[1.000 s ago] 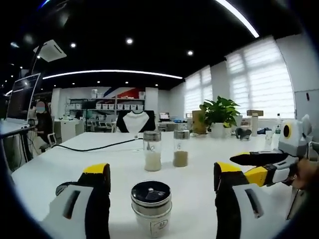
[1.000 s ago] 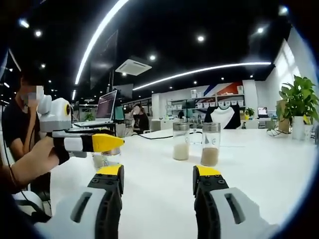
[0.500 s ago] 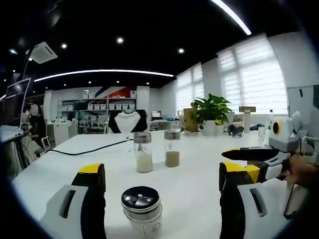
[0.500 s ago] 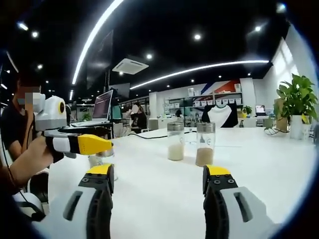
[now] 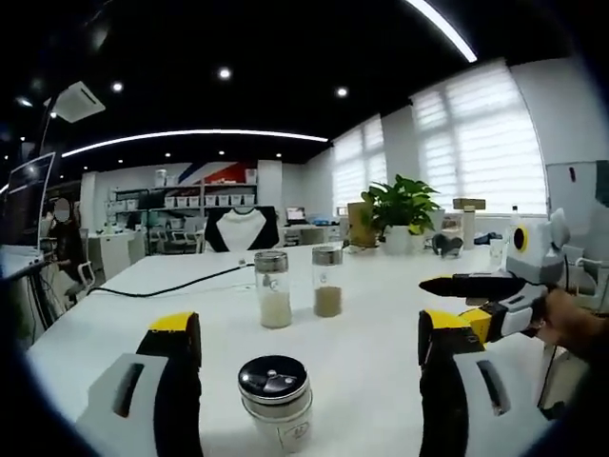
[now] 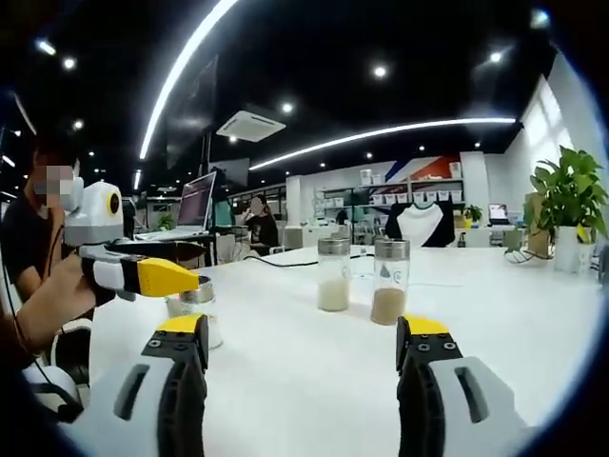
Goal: Rotate the seasoning bottle until the label or dispensing opening points toward the visible target arrow and the bottle remains upright within the marked orientation range
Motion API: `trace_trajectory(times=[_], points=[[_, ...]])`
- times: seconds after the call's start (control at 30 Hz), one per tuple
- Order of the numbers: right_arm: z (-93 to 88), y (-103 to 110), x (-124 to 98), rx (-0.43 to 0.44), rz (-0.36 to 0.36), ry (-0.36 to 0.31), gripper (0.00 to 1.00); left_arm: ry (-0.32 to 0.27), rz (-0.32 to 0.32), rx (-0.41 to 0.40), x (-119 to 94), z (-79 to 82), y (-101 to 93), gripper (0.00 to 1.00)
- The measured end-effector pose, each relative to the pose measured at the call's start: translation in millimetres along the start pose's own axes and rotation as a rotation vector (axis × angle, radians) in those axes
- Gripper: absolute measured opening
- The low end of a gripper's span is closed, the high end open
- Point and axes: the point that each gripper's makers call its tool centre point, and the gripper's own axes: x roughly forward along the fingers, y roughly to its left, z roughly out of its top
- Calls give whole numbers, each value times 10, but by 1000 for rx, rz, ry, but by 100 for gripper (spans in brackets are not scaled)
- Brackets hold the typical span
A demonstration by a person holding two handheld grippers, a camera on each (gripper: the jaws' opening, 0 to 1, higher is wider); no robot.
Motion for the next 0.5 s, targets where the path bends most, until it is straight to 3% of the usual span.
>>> trace_trajectory(times=[0.23,0.5], points=[[157,21,168,2,59,-26,81,8,3,10,-39,13,21,100],[380,35,379,-56,99,-61,78,8,11,5,-71,14,61,100]])
